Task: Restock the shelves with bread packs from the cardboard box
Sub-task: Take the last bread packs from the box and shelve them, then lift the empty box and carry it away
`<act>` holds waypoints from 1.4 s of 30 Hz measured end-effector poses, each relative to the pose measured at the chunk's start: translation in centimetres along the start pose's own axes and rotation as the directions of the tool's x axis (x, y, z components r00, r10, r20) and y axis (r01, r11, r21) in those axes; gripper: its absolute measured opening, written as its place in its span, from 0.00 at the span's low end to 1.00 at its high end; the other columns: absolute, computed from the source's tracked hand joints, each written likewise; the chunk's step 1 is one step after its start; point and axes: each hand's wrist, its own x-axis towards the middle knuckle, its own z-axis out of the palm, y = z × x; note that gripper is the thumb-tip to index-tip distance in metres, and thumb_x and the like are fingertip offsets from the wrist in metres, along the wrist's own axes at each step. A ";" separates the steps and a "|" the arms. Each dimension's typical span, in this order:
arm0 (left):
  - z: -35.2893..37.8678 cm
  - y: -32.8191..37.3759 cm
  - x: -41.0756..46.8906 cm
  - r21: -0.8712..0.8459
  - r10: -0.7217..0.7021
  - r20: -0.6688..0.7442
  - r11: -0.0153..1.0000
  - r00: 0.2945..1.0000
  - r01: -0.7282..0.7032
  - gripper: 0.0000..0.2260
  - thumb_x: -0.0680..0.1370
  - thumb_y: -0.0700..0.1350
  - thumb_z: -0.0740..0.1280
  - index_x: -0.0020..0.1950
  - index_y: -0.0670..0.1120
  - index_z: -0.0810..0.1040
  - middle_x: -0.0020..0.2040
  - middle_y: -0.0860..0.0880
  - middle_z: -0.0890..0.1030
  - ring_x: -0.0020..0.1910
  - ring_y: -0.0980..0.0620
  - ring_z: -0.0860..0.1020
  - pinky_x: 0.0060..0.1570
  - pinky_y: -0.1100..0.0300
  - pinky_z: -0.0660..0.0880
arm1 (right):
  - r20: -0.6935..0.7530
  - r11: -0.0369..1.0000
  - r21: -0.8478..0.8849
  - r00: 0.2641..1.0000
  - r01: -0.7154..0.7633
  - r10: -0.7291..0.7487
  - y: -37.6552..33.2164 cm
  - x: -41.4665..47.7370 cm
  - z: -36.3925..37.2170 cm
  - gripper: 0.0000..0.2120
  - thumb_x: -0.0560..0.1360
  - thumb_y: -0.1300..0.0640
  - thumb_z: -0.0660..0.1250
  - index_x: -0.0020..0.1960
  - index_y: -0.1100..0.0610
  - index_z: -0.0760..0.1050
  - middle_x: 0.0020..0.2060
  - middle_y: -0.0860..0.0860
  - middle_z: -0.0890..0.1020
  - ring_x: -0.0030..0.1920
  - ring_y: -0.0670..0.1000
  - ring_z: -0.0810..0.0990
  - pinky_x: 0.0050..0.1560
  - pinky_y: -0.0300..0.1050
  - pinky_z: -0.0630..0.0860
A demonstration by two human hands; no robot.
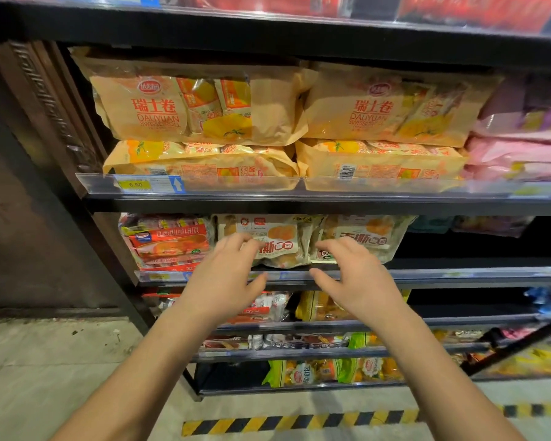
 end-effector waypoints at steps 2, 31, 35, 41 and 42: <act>-0.2 0.5 -0.1 0.026 0.029 -0.018 0.999 0.999 -0.029 0.27 0.81 0.56 0.65 0.78 0.52 0.64 0.76 0.51 0.66 0.76 0.50 0.63 0.69 0.51 0.73 | -0.007 1.000 -0.002 1.000 0.014 -0.014 -0.2 -0.6 -0.6 0.24 0.80 0.44 0.67 0.74 0.48 0.70 0.65 0.44 0.75 0.66 0.46 0.73 0.66 0.47 0.73; -0.1 4.8 -27.3 0.051 -0.685 -0.233 0.700 0.690 0.712 0.26 0.79 0.54 0.69 0.75 0.49 0.70 0.72 0.48 0.70 0.70 0.46 0.71 0.66 0.53 0.72 | 0.249 0.662 0.291 0.613 0.691 -0.750 -12.7 -6.7 4.5 0.24 0.78 0.44 0.70 0.72 0.49 0.73 0.66 0.49 0.75 0.68 0.52 0.74 0.65 0.53 0.74; 0.6 6.7 -35.6 0.021 -0.811 -0.239 0.545 0.534 0.838 0.27 0.80 0.57 0.67 0.76 0.50 0.68 0.74 0.48 0.69 0.71 0.46 0.70 0.67 0.51 0.73 | 0.292 0.552 0.360 0.470 0.753 -0.833 -17.4 -10.7 7.1 0.25 0.76 0.41 0.68 0.70 0.49 0.74 0.64 0.51 0.76 0.66 0.55 0.76 0.64 0.55 0.74; 2.0 7.5 -45.8 -0.059 -0.935 -0.217 0.300 0.281 0.952 0.27 0.80 0.56 0.68 0.77 0.51 0.67 0.74 0.48 0.69 0.71 0.47 0.69 0.68 0.53 0.72 | 0.352 0.427 0.409 0.292 0.807 -0.889 -24.0 -17.0 11.1 0.24 0.79 0.40 0.65 0.72 0.47 0.71 0.66 0.48 0.75 0.67 0.53 0.75 0.65 0.54 0.74; 2.3 7.3 -47.4 -0.068 -0.946 -0.212 0.265 0.246 0.962 0.27 0.79 0.57 0.68 0.76 0.51 0.67 0.73 0.49 0.69 0.71 0.48 0.69 0.68 0.54 0.73 | 0.365 0.414 0.411 0.270 0.812 -0.891 -25.1 -17.9 11.9 0.24 0.79 0.40 0.65 0.72 0.47 0.71 0.67 0.48 0.74 0.68 0.52 0.74 0.66 0.54 0.73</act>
